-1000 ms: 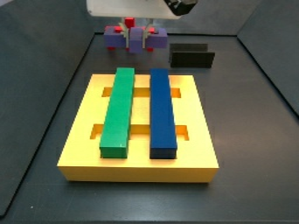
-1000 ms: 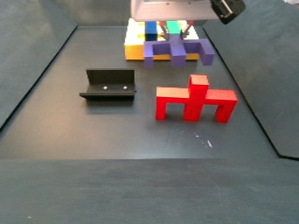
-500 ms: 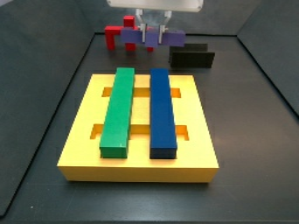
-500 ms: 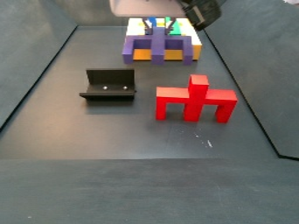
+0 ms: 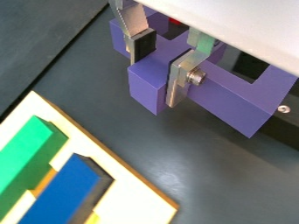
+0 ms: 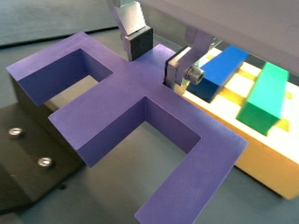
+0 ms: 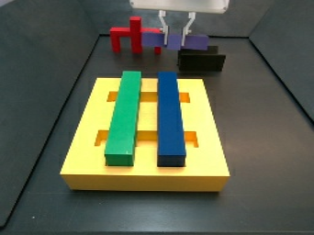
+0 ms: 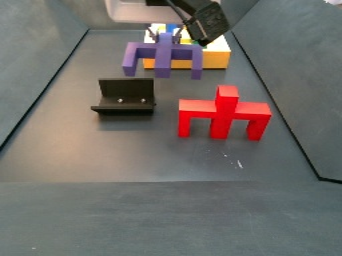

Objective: Pick up the purple object. Move up. Place the purple object on the fixture. Regrasp the purple object. Move to above the board. Insert the purple object.
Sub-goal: Place the purple object on the fixture.

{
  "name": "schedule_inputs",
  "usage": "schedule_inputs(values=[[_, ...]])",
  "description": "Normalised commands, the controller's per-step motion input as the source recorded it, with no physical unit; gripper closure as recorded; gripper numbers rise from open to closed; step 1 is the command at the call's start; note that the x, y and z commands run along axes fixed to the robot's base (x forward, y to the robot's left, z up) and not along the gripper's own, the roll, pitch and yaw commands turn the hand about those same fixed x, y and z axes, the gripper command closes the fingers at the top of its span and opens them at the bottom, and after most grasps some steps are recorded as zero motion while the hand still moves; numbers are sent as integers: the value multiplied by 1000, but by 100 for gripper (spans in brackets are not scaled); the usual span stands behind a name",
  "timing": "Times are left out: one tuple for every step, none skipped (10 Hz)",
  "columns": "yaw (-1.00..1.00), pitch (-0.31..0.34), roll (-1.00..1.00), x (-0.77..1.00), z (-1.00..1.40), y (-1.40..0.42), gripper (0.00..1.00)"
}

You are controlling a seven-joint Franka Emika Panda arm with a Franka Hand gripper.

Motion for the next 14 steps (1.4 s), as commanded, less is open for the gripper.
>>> schedule_inputs(values=[[100,0,-214,937,-6,226,100],[74,0,-286,957,-49,189,100],[40,0,-323,1000,-163,131,100],[0,0,-357,1000,-223,114,100],[0,0,-403,1000,-263,240,100],[9,0,-411,920,-251,326,100],[6,11,-414,860,-180,403,100],[34,49,-397,769,-191,454,100],[0,114,-369,851,-229,246,100],[0,83,-320,786,-214,120,100],[-20,63,-377,686,-171,66,100],[-134,29,-657,520,0,143,100],[-97,34,-840,543,14,257,100],[-69,0,-837,474,0,269,100]])
